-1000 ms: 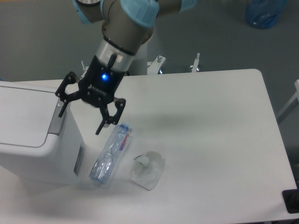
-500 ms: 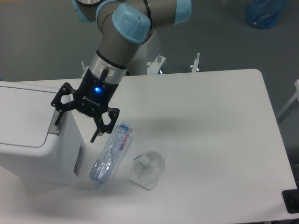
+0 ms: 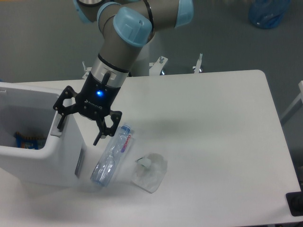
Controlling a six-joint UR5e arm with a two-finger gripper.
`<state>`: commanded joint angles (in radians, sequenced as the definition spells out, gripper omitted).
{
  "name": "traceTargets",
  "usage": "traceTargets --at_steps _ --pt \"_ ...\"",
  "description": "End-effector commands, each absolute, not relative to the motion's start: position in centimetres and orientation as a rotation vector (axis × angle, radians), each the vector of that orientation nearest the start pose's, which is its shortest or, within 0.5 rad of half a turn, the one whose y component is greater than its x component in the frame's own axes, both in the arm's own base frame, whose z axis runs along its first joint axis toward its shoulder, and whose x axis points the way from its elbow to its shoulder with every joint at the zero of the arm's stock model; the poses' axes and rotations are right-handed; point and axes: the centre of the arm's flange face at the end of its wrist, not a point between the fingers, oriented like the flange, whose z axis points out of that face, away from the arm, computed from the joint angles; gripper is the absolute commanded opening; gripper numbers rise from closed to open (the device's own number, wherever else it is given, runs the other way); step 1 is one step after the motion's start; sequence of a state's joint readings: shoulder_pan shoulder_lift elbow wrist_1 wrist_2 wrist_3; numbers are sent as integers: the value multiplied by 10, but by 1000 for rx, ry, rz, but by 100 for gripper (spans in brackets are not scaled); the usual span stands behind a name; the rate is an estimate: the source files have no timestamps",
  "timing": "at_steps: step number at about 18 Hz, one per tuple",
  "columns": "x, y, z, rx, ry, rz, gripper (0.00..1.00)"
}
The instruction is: Open the trash can
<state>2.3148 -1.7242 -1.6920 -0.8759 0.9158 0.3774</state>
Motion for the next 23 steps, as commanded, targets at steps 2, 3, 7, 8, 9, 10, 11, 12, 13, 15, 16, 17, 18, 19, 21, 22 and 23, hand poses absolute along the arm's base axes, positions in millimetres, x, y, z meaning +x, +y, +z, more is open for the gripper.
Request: traceTargets --at_steps 2,3,7,8,9,10,11,12,13,15,16,17,18,19,21,22,23 --pt "-240 547 448 -2404 -269 -418 100" --pt "-240 547 452 -2400 -266 -410 100" --pt "-258 545 467 -2409 -281 -310 100" --pt "-272 540 468 -2404 -307 -296 100" --pt "-288 533 464 -2401 -342 -286 100" --pt "-305 526 462 -2398 -370 -271 100" --pt "-326 514 463 -2390 -394 -244 100" --pt "-343 505 459 -2389 -404 -224 100" --pt "-363 496 453 -2392 -411 -203 100" --pt "-405 469 441 -2396 -419 -149 100" --pt "-420 459 430 -2407 -408 -137 100" --pt "-436 446 419 -2419 -407 -124 100" --pt "-451 435 408 -2430 -396 -113 100" --pt "-463 425 402 -2444 -368 -85 100" --pt "-478 413 386 -2540 -300 18 100" --pt "-484 410 379 -2599 -270 77 100" --pt "-489 407 374 -2647 -248 123 100"
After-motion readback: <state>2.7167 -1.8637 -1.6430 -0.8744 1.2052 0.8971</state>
